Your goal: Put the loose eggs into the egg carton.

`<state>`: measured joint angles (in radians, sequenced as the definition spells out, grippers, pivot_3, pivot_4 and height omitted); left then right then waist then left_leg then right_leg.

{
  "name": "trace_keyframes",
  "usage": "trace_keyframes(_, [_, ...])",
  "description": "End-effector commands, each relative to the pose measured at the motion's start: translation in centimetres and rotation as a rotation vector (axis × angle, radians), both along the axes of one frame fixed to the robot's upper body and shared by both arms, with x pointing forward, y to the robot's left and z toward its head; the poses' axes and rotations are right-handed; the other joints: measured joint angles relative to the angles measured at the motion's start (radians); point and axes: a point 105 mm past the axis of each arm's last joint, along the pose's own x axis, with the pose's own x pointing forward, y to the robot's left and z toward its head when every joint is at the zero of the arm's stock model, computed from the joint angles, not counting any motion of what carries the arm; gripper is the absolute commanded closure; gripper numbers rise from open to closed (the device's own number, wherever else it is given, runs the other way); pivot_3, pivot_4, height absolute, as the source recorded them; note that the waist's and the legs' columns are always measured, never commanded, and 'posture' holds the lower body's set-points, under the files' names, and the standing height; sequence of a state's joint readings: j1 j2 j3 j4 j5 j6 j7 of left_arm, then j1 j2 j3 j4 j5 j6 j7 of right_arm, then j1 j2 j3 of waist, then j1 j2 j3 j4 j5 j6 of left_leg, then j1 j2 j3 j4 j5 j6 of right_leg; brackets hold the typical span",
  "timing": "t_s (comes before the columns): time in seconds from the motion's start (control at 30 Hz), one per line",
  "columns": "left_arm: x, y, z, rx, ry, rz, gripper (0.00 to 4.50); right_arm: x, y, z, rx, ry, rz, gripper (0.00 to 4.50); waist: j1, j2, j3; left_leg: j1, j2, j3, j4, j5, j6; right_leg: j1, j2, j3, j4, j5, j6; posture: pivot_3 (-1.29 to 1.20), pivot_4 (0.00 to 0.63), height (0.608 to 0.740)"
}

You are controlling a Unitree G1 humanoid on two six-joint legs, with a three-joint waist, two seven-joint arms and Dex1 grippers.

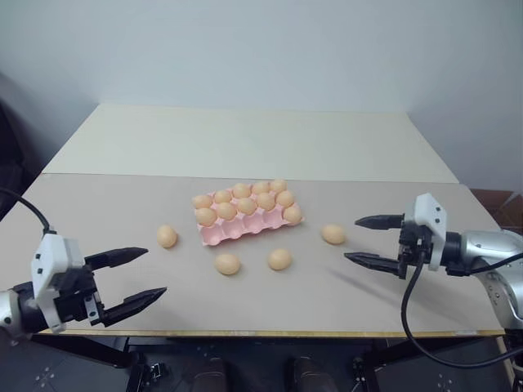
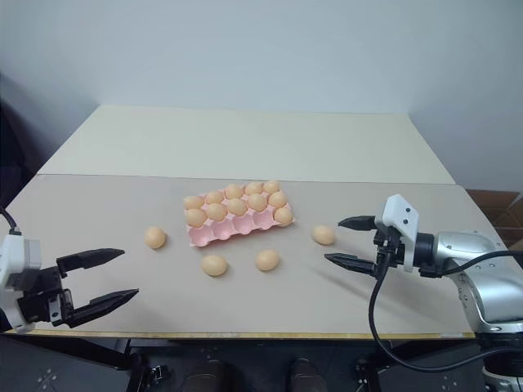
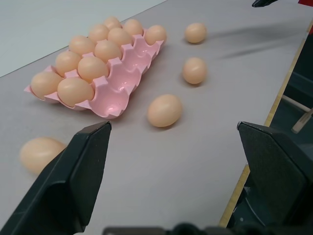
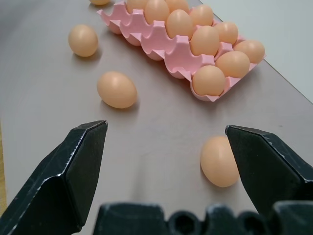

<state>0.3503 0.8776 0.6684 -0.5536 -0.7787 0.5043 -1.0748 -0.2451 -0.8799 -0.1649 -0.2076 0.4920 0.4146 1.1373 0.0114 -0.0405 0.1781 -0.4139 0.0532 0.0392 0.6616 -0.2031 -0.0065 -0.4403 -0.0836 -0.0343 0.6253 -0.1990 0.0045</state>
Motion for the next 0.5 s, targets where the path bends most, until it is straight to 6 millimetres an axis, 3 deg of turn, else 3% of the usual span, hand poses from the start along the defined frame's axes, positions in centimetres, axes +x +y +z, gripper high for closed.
trace_keyframes(0.03, [0.24,-0.01,0.49,-0.01,-0.018,0.009,0.01,-0.19,-0.15,1.3,-0.013,-0.06,0.01,0.0,0.0,0.0,0.0,0.0,0.0,0.0,0.0,0.0,0.0,0.0,0.0,0.0,0.0,0.0,0.0,0.0,0.15,0.74])
trace_keyframes(0.5, [0.5,0.06,0.81,0.016,-0.032,0.012,0.01,0.07,-0.31,1.31,-0.038,-0.054,0.025,0.0,0.0,0.0,0.0,0.0,0.0,0.0,0.0,0.0,0.0,0.0,0.0,0.0,0.0,0.0,0.0,0.0,0.15,0.74])
